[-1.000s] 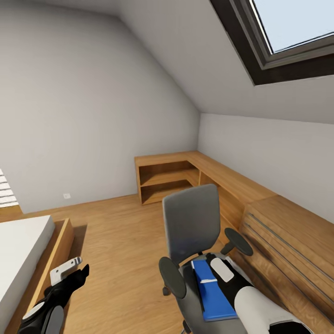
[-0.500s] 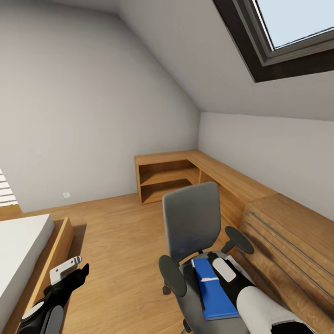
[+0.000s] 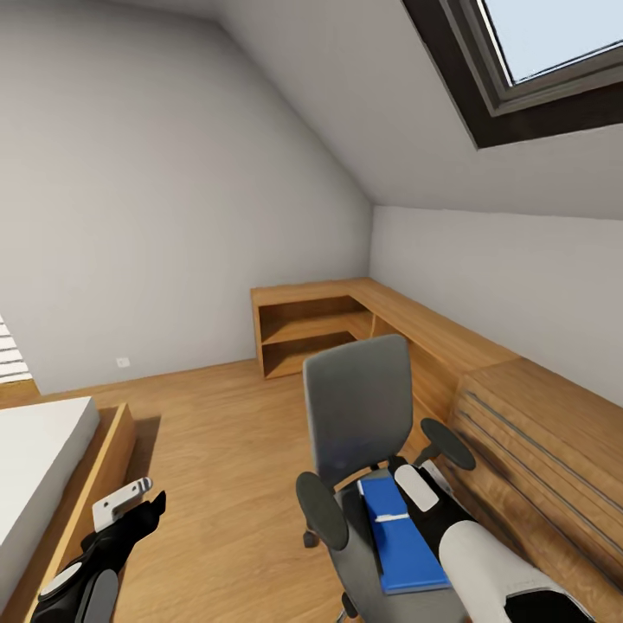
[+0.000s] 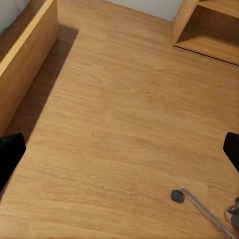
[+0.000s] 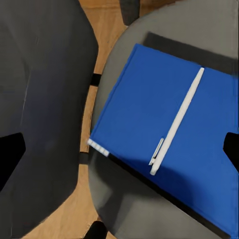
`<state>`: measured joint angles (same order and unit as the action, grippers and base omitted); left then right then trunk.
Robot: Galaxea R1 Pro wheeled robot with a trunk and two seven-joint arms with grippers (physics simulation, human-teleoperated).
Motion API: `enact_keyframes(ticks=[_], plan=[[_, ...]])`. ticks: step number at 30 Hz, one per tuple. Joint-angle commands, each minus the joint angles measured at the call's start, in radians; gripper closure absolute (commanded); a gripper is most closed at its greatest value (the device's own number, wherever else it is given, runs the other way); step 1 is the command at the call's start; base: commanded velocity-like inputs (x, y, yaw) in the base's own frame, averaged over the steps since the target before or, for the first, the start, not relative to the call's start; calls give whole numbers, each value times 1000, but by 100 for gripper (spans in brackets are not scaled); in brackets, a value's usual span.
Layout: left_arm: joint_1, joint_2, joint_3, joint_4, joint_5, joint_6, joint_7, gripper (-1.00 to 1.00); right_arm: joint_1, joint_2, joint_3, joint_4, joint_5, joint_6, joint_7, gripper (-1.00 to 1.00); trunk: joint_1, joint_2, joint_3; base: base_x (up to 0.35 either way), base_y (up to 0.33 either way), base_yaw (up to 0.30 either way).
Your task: In the bedroom, organize the workspace by keeping the computer under the desk, ensuring the monitor is on the desk, placing the keyboard on the desk next to the monitor, placing the mouse on the desk next to the keyboard, moving the folder from the swivel chair onto the desk next to the mouse, stacking the notebook on top of the folder with the pen on top of the notebook, and positioning the swivel chair next to the desk.
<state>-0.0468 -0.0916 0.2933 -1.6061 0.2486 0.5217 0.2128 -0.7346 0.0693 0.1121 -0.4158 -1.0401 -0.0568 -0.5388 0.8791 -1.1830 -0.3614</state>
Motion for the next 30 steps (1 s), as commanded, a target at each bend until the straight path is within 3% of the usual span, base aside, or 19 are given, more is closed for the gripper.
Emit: enact_keyframes(ticks=[1,3,7,10,19,27,30], plan=[[-1,-1,0,-2,11,4,7,-100,-11,0,8,-1,0,-6,-32,-100,4,-8,-5,0,0,0],[-1,-1,0,-2,11,4,7,-100,-60,11,7,0,52,-5,-153,-100,12,-22,-11,0,0,0],[-1,-1,-1,-2,11,4,7,-100,-101,26,6,0,92,-3,-247,-100,27,-50,-23,0,0,0],[-1,-1,-1,-2,11,4,8,-100,-111,32,1,4,100,-2,-277,-100,39,-71,-33,0,0,0],[-1,0,-2,-2,10,3,8,-100,-115,44,-12,58,98,-54,-289,-100,73,-134,-61,0,0,0],[-1,-1,1,-11,11,4,8,-100,-115,41,-12,78,28,-92,-296,-100,104,-190,-86,0,0,0],[-1,-2,1,-12,11,4,8,-100,-115,44,-9,78,25,-112,-364,-100,115,-211,-95,0,0,0]])
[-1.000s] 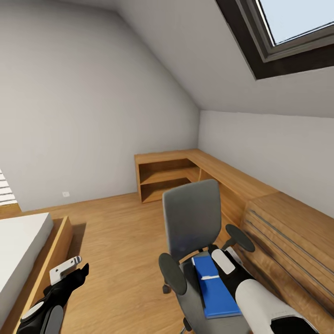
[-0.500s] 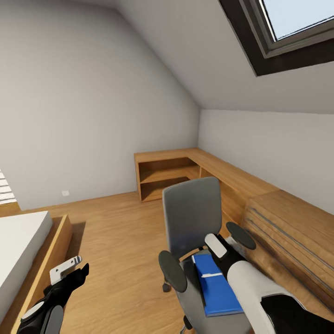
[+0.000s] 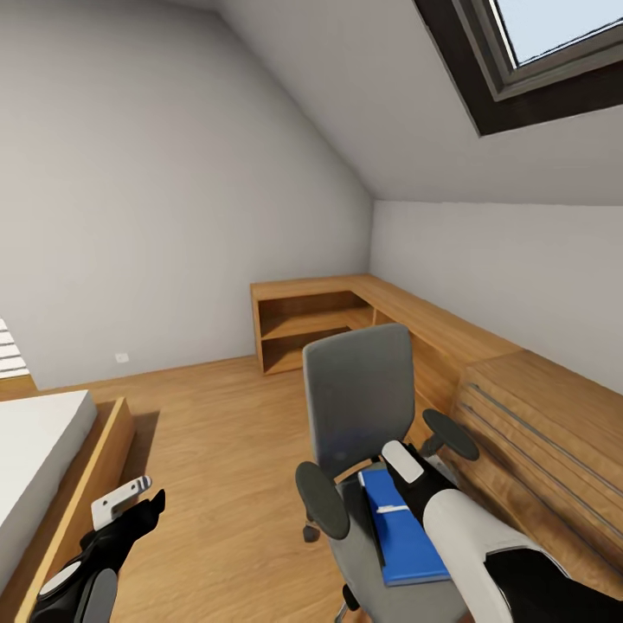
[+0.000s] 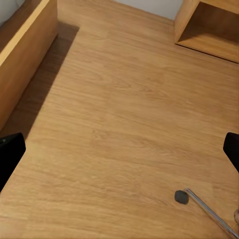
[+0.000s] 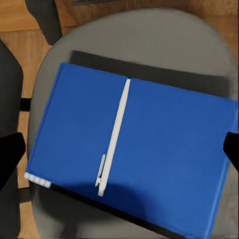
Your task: In the bedroom, organize the workspace by keeping the computer under the desk, ensuring the monitor is on the desk, placing the keyboard on the desk next to the monitor, placing the mouse on the desk next to the keyboard, moving the folder from the swivel chair onto the desk next to the mouse, stacking the notebook on top of the folder with the pen on top of the notebook, and positioning the swivel chair next to the desk.
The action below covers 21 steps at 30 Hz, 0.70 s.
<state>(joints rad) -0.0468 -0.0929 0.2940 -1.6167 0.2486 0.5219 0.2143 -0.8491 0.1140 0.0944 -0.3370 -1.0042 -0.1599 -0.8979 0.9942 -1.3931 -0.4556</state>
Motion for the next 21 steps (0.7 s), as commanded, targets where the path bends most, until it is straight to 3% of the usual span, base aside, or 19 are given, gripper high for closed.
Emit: enact_keyframes(ticks=[1,3,8,21], plan=[[-1,-1,1,-1,11,4,7,-100,-1,0,9,-1,-10,-10,-18,-100,4,-8,-4,0,0,0],[-1,-1,1,-2,11,4,7,-100,-1,2,13,-6,-10,-20,-97,-100,12,-22,-11,0,0,0],[-1,-1,1,-2,11,4,7,-100,-1,3,17,-11,-9,-58,-173,-100,31,-57,-26,0,0,0],[-1,-1,1,-2,11,4,7,-100,-1,1,16,-11,-9,-63,-172,-100,81,-148,-67,0,0,82]])
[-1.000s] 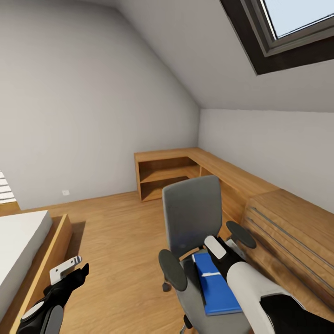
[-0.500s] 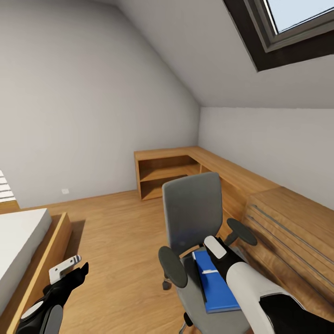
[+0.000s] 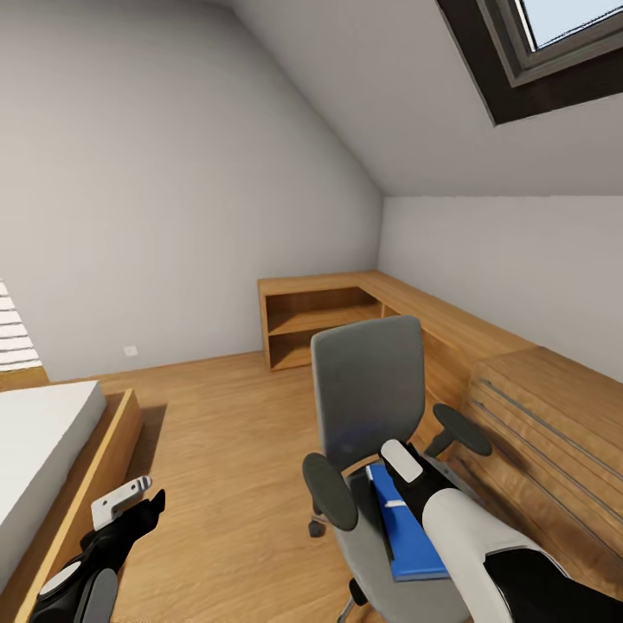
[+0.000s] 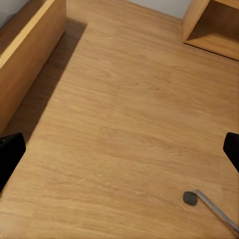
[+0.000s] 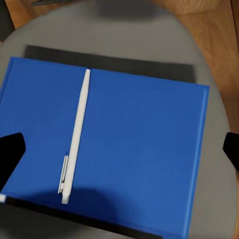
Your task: In the bedroom, organize the workspace by keeping the computer under the desk, ensuring the monitor is on the desk, placing the keyboard on the desk next to the monitor, placing the mouse on the desk next to the keyboard, moving the folder from the swivel chair onto the desk next to the mouse, stacking the notebook on top of the folder with the pen on top of the notebook, and positioning the swivel chair next to the desk.
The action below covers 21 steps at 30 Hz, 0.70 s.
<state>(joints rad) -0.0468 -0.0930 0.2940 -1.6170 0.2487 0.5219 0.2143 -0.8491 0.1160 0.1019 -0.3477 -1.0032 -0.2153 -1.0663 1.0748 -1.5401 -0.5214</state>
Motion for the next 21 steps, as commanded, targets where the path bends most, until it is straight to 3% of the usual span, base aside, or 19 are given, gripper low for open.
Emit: enact_keyframes(ticks=[1,7,17,21], plan=[[-1,-1,1,-1,11,4,7,-100,-1,-1,8,0,-10,-7,-1,-100,4,-8,-4,0,0,30],[-1,-1,1,-1,11,4,7,-100,-1,-1,7,0,-9,-7,31,-100,27,-50,-23,0,0,25],[-1,-1,1,-1,11,4,7,-100,-1,-3,7,0,-8,-7,72,-100,65,-120,-54,0,0,147],[-1,0,-1,-1,11,4,7,-100,-1,-7,6,0,-8,-4,81,-100,65,-120,-54,0,0,12]])
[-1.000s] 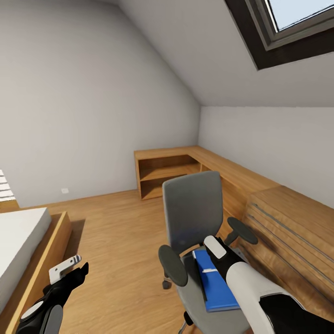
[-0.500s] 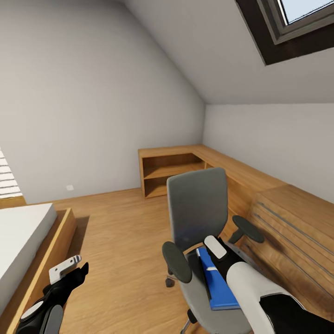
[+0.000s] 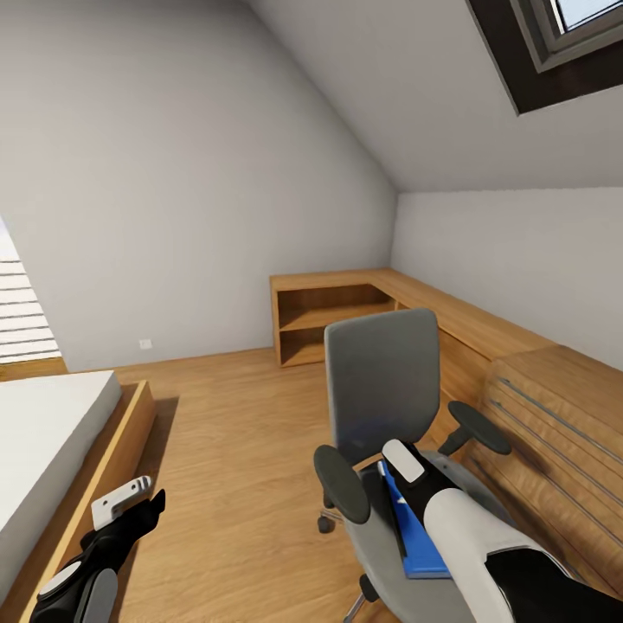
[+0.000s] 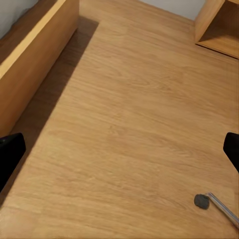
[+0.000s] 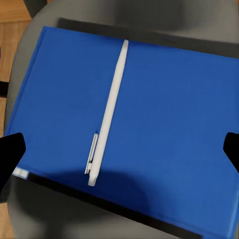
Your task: In the bedroom, organize the workspace by keeping the computer under the desk, ensuring the monitor is on the desk, placing the keyboard on the desk next to the monitor, placing the mouse on the desk next to the keyboard, moving the folder from the swivel chair onto the desk next to the mouse, stacking the notebook on top of the folder with the pen on top of the notebook, and positioning the swivel chair next to the desk.
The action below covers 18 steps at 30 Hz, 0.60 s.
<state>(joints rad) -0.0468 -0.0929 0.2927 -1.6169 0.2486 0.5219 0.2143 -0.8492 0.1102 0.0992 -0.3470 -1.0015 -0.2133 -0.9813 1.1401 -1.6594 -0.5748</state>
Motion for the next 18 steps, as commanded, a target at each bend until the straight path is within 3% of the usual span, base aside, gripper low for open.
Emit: enact_keyframes(ticks=[1,18], plan=[[-1,0,0,-1,11,4,7,-100,-1,-1,8,0,-9,-5,-2,-100,0,-1,-1,0,0,2],[-1,4,0,-1,11,3,5,-100,-1,-2,8,3,-9,-5,4,-100,0,-1,-1,70,0,0]])
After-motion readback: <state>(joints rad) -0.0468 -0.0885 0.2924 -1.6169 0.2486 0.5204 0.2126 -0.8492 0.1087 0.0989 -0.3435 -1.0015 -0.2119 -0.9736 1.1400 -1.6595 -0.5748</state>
